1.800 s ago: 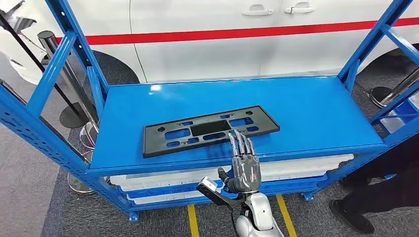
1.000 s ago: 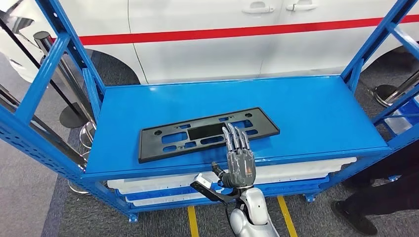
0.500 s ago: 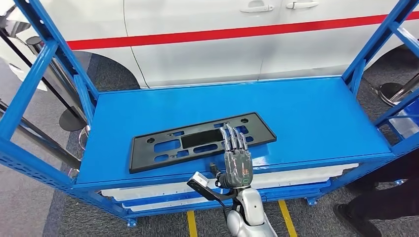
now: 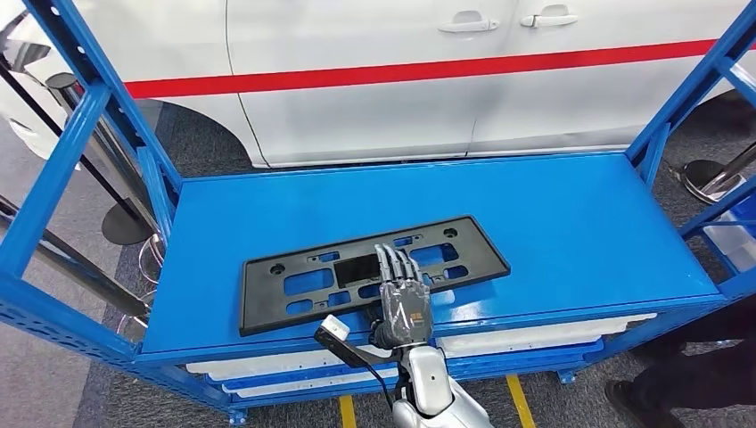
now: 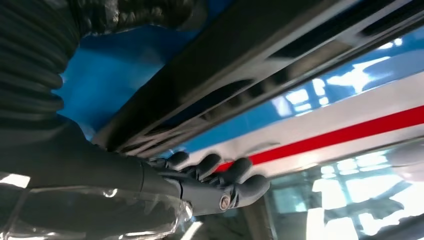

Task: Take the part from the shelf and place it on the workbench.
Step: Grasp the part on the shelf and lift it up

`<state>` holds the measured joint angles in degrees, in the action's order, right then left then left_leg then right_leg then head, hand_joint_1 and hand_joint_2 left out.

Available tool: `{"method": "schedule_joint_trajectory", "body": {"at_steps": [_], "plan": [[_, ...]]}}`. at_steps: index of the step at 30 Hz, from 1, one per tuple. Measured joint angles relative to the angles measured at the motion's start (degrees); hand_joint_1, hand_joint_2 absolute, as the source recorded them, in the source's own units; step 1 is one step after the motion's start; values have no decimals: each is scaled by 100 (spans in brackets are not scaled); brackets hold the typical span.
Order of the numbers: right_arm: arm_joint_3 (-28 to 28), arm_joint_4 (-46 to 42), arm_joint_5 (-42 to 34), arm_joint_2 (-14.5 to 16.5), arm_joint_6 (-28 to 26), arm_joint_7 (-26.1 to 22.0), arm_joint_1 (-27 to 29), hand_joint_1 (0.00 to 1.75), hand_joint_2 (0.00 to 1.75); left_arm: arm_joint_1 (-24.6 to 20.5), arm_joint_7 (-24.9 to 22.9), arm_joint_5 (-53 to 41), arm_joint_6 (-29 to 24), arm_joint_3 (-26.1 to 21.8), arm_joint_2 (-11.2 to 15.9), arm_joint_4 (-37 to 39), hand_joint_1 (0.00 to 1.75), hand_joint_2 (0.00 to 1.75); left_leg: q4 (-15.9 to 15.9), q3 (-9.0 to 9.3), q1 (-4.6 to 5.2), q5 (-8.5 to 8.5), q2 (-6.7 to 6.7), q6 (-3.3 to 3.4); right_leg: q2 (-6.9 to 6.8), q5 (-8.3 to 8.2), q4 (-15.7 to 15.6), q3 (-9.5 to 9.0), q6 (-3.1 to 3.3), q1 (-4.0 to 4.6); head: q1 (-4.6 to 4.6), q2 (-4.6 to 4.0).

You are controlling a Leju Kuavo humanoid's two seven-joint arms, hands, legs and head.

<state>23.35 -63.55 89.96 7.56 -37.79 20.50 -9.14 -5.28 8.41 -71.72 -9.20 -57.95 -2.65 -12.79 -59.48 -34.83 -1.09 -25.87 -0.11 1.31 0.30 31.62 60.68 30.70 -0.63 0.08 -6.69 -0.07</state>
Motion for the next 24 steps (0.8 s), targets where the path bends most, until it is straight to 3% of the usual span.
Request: {"method": "schedule_joint_trajectory", "body": {"at_steps": [1,3,4,5,6,8,10,12,15,18,20,21,24], "plan": [[102,51,-1,-60,0,28,-43,175,175,-4,-2,-2,0,9,-2,0,0,0,22,21,-13,-1,4,26,-3,133,249,118,-35,-13,-1,0],[289,176,0,-175,0,151,-117,175,175,-9,0,-5,2,20,-2,0,0,0,31,32,-14,-15,6,56,-6,435,988,527,-84,-40,0,0],[394,253,0,-231,0,256,-170,175,175,-10,6,-8,7,24,-2,0,0,0,31,37,-14,-21,5,60,-6,503,1289,720,-99,-52,-1,0],[507,337,0,-284,0,350,-236,175,175,-9,12,-13,12,26,-2,0,0,0,31,47,-14,-29,5,61,-7,464,1418,835,-107,-62,0,0],[626,419,1,-334,0,434,-315,175,175,-9,19,-19,17,27,-2,0,0,0,31,65,-14,-39,2,57,-8,291,1294,825,-104,-70,-1,0],[824,555,1,-416,0,500,-465,175,175,-10,27,-27,27,28,-5,0,0,0,33,113,-16,-61,-6,40,-8,-188,544,529,-62,-74,-2,0],[967,669,2,-469,0,480,-590,175,175,-14,33,-30,42,29,-12,0,0,0,37,135,-7,-72,-17,-4,-7,-426,-60,273,-8,-40,-2,0],[1037,749,4,-491,0,378,-665,175,175,-15,42,-30,63,29,-15,0,0,0,55,139,-7,-65,-22,-69,-4,-430,-178,234,29,-1,-1,0],[1014,801,5,-497,-1,85,-695,175,175,-10,61,-25,89,28,-16,0,0,0,-153,89,3,-168,-6,-155,-17,-485,-282,163,126,-33,2,0],[970,848,6,-502,0,-48,-700,175,175,-5,64,-17,95,27,-15,0,0,0,-1072,-326,1,-681,4,-196,-45,-509,-328,124,188,-36,2,0],[958,866,7,-505,0,-52,-701,175,175,6,64,-13,96,27,-14,0,0,0,-1533,-558,-8,-827,4,-222,-46,-503,-318,126,191,-29,2,0],[948,872,7,-506,0,-53,-702,175,175,11,64,-12,96,27,-13,0,0,0,-1472,-538,-18,-725,5,-233,-43,-495,-307,123,188,-32,2,0],[913,883,7,-508,0,-49,-714,175,175,9,64,-12,96,27,-11,0,0,0,-413,-46,-49,-191,4,-259,-19,-425,-205,134,124,-46,2,0]]}}
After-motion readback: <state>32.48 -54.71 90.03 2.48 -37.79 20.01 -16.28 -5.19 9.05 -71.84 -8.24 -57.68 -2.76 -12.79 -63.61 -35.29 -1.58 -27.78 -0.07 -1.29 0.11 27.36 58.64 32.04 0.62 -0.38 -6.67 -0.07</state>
